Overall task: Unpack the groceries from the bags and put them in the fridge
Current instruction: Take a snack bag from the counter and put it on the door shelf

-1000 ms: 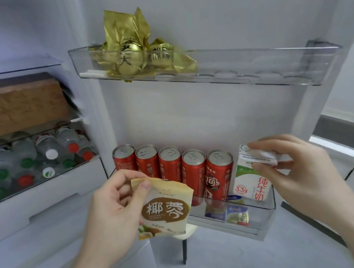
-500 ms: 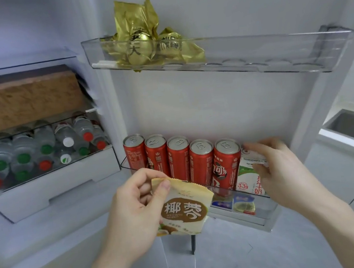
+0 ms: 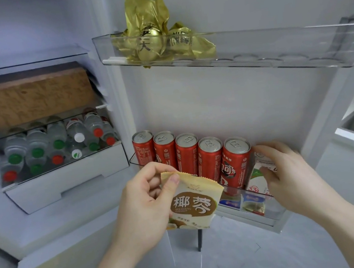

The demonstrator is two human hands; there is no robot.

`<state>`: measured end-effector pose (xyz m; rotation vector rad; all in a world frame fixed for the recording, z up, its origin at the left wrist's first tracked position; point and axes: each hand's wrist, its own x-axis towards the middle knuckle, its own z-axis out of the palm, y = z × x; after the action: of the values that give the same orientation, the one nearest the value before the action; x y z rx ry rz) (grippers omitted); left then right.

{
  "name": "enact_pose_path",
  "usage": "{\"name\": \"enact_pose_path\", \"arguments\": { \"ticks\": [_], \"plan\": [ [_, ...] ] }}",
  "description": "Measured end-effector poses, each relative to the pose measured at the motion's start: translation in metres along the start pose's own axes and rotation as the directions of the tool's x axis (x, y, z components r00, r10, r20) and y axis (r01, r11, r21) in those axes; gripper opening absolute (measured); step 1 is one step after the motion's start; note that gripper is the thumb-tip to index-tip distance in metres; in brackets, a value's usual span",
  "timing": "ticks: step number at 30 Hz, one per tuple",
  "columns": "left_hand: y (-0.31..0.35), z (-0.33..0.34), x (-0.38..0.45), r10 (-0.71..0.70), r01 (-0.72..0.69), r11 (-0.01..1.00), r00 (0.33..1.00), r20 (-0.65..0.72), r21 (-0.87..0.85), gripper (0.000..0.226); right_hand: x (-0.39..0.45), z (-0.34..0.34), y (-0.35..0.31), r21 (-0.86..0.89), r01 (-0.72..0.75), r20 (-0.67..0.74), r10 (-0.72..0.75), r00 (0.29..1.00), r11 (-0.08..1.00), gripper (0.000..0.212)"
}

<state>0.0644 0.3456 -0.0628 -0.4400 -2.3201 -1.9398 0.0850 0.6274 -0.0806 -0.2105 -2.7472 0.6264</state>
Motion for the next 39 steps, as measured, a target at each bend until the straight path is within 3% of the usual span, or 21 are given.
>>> {"name": "enact_pose_path", "arguments": {
  "ticks": [5,9,11,13,16,19,22,25,28,30,33,39],
  "plan": [
    [-0.002,0.000,0.003,0.028,-0.028,1.000,1.000,-0.001,-0.010,0.009,-0.010,-0.014,-0.002,0.236,0.037,-0.135,-0.005,0.991,0.971,0.073],
    [-0.001,0.005,0.008,0.050,-0.050,0.998,0.999,0.014,-0.041,0.010,-0.022,-0.030,-0.020,0.488,0.218,-0.361,-0.031,0.932,0.845,0.053],
    [0.002,0.012,0.011,0.063,-0.061,0.996,0.997,0.035,-0.070,0.013,-0.028,-0.041,-0.032,0.601,0.257,-0.337,-0.051,0.940,0.757,0.032],
    [0.007,0.021,0.014,0.078,-0.071,0.992,0.995,0.061,-0.105,0.018,-0.031,-0.049,-0.042,0.660,0.208,-0.164,-0.132,0.978,0.722,0.026],
    [0.015,0.035,0.019,0.100,-0.087,0.988,0.990,0.095,-0.131,0.016,-0.029,-0.052,-0.049,0.606,0.148,0.007,-0.191,0.982,0.781,0.022],
    [0.018,0.046,0.023,0.107,-0.091,0.986,0.988,0.115,-0.142,0.017,-0.026,-0.056,-0.049,0.584,0.167,-0.042,-0.176,0.984,0.795,0.010],
    [0.019,0.052,0.023,0.113,-0.090,0.985,0.982,0.151,-0.150,0.012,-0.023,-0.057,-0.043,0.505,0.184,-0.130,-0.136,0.982,0.843,0.012],
    [0.015,0.049,0.026,0.080,-0.057,0.986,0.986,0.144,-0.155,0.008,-0.018,-0.063,-0.035,0.533,0.166,-0.220,-0.053,0.974,0.829,0.013],
    [-0.003,0.039,0.027,0.045,-0.042,0.998,0.995,0.089,-0.037,0.010,-0.013,-0.078,-0.026,0.549,0.166,-0.288,-0.001,0.958,0.819,0.015],
    [-0.022,0.032,0.026,0.053,-0.065,0.978,0.996,0.068,0.199,0.010,-0.012,-0.085,-0.022,0.536,0.179,-0.308,-0.006,0.951,0.825,0.015],
    [-0.046,0.029,0.022,0.023,-0.084,0.865,0.991,0.130,0.494,0.014,-0.011,-0.089,-0.015,0.533,0.185,-0.335,0.006,0.942,0.826,0.020],
    [-0.063,0.034,0.013,0.016,-0.091,0.856,0.988,0.151,0.509,0.032,-0.008,-0.085,-0.015,0.500,0.173,-0.362,0.023,0.932,0.849,0.019]
  ]
}}
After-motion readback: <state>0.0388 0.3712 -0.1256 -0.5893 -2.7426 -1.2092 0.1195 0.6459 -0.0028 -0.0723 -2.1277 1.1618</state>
